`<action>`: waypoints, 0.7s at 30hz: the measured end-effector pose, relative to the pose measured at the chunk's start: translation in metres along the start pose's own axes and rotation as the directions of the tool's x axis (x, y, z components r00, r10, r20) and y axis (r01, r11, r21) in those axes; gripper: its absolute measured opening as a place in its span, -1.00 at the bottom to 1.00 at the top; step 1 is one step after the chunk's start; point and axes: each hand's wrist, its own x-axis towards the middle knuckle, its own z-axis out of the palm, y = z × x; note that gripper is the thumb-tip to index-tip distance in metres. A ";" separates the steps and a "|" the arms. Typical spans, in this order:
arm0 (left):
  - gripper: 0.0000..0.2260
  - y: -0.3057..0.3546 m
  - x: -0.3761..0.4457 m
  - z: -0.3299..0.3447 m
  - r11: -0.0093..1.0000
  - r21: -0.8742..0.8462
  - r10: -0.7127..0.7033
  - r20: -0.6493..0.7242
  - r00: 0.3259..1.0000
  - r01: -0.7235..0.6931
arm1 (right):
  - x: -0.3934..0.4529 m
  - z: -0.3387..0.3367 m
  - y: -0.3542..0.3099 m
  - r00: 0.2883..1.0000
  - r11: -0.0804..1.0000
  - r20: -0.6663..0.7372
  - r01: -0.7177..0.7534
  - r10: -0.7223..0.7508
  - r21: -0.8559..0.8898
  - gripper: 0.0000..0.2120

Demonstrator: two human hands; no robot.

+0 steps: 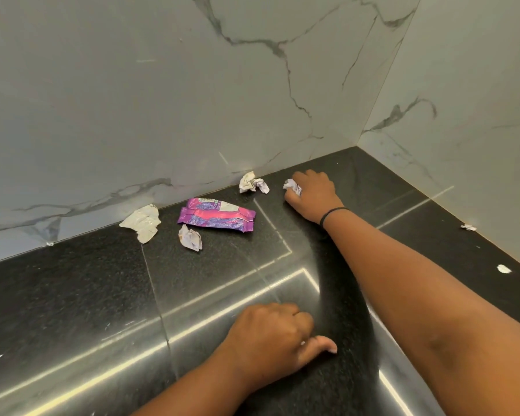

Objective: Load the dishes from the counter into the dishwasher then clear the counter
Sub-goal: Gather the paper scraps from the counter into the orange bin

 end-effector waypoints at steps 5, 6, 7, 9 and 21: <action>-0.45 0.001 0.002 -0.011 0.996 -0.089 0.007 0.210 0.978 0.012 | -0.084 -0.024 0.007 1.000 1.000 0.016 0.007 -0.007 -0.001 -0.73; -0.45 0.004 0.002 -0.014 0.996 -0.092 0.002 0.232 0.973 0.019 | -0.106 -0.030 0.006 0.999 1.000 0.038 0.001 -0.001 -0.005 -0.74; -0.44 0.007 0.004 -0.017 0.996 -0.085 -0.006 0.247 0.969 0.028 | -0.129 -0.035 0.004 0.999 1.000 0.047 0.000 0.001 -0.021 -0.72; -0.44 0.014 0.004 -0.023 0.995 -0.059 -0.056 0.297 0.953 0.077 | -0.177 -0.046 0.000 1.000 0.999 0.025 -0.015 0.016 -0.051 -0.69; -0.61 0.089 -0.033 -0.083 0.857 -0.189 -0.385 0.385 0.839 0.480 | -0.379 -0.127 -0.051 0.839 0.544 0.015 -0.367 0.545 0.755 -0.59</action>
